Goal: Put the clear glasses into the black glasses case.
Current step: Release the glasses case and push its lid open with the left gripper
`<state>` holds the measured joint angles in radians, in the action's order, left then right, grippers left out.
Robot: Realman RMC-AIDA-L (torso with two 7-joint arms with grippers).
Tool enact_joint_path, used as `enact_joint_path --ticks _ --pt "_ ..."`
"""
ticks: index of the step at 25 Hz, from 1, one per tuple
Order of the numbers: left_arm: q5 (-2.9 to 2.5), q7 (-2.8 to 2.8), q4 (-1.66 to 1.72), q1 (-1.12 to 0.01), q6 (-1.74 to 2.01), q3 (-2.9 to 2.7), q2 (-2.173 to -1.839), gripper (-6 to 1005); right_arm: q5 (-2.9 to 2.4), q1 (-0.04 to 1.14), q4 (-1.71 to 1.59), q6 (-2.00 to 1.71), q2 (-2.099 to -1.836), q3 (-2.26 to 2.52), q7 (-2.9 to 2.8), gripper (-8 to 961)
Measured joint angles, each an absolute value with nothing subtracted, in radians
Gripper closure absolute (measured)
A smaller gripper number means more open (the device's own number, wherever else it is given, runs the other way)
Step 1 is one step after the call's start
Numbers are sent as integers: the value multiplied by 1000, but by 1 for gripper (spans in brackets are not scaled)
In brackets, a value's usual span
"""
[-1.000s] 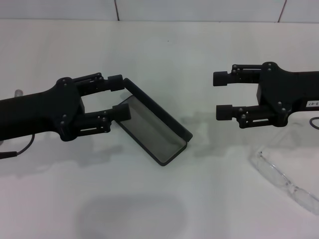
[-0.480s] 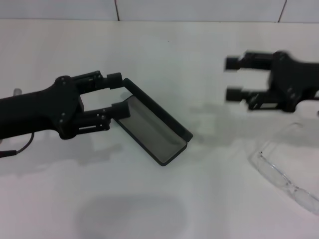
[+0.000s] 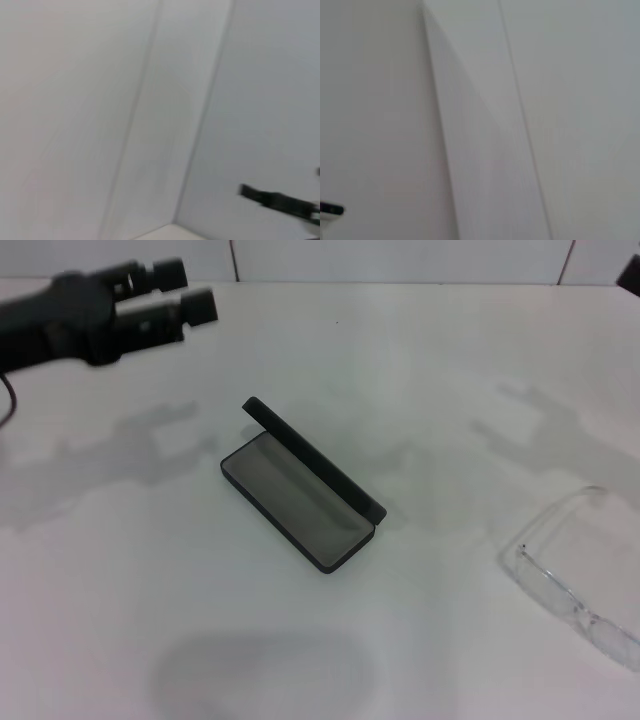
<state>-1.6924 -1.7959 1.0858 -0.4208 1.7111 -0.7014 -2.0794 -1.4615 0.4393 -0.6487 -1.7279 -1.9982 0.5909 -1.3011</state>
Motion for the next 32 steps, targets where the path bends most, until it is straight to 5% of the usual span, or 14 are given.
enact_joint_path --ticks 12,26,32 --pt "-2220 -2251 1460 -526 1537 -1072 -2086 256 -1461 383 -646 -1719 -2002 583 -1301 214" --pt "-2578 -1905 1876 -345 1436 -1587 -2089 259 -1448 382 -581 -1721 -1994 559 -1299 215" --pt "-2695 -1866 1853 -376 1360 -1828 -2026 270 -1418 379 -570 -1723 -2000 557 -1300 215"
